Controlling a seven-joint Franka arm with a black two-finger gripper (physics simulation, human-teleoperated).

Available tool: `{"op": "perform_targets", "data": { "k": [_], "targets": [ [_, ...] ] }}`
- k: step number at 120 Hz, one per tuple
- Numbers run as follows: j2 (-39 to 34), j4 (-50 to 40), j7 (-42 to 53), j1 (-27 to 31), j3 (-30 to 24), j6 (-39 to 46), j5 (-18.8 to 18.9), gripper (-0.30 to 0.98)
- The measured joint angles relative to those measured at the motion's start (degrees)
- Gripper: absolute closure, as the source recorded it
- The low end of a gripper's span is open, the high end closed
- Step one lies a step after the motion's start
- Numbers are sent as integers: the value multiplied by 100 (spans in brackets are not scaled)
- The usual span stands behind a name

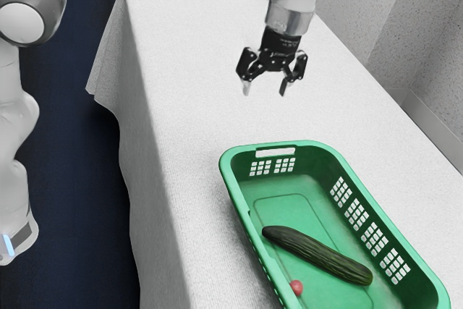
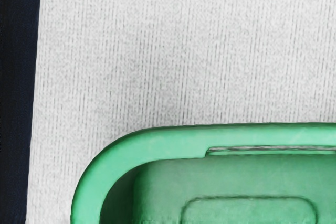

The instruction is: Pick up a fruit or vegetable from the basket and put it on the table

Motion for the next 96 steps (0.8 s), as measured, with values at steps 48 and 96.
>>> {"op": "perform_targets", "data": {
  "k": [48, 96],
  "targets": [
    [898, 671, -336, 945, -46, 143, -408, 0],
    [2388, 1936, 1747, 1017, -1696, 243, -767, 0]
  ]
}}
